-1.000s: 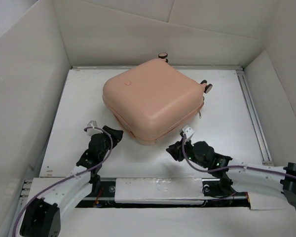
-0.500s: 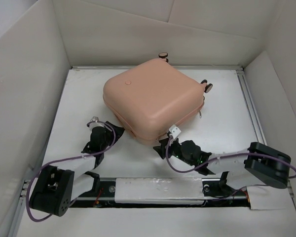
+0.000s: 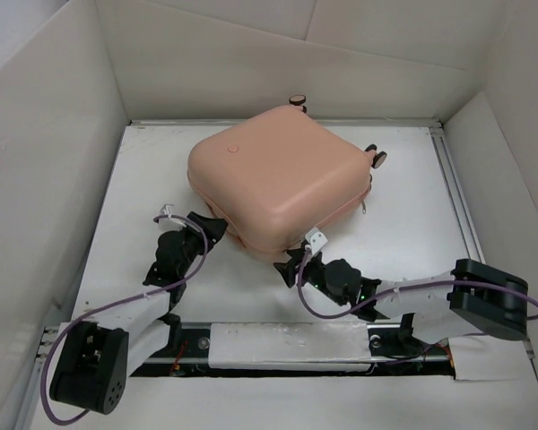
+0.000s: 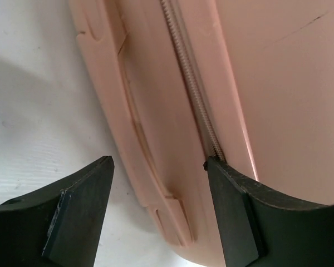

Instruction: Pack the luggage

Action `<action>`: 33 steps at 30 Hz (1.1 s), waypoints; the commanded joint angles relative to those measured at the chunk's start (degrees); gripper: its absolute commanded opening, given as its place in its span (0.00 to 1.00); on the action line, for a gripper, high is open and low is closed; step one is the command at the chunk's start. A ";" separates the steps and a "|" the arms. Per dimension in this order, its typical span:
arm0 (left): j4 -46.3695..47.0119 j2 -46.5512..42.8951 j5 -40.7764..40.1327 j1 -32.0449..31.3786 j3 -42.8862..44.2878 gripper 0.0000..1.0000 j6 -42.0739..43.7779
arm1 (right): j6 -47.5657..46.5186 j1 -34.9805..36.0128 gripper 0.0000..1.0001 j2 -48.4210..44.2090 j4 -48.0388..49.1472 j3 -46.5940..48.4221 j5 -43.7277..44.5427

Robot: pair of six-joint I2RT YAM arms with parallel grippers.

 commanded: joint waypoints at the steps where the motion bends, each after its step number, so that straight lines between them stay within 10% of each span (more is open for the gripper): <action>1: 6.06 1.59 1.98 -0.04 3.16 0.65 0.38 | -1.21 -0.45 0.58 1.22 2.62 4.68 5.59; 14: 8.78 15.30 1.10 0.48 9.32 0.44 0.47 | 1.25 0.08 0.40 7.37 11.48 5.12 8.85; 21: 12.13 18.99 0.57 0.48 9.93 0.28 -0.15 | 3.71 0.08 0.52 11.76 15.79 7.23 10.43; 29: 16.88 24.71 2.33 0.48 9.93 0.00 -1.38 | 4.24 0.08 0.02 15.81 21.86 11.00 12.89; 33: 18.28 25.94 3.12 0.48 10.46 0.00 0.03 | 4.86 0.61 0.00 13.71 25.20 6.29 14.73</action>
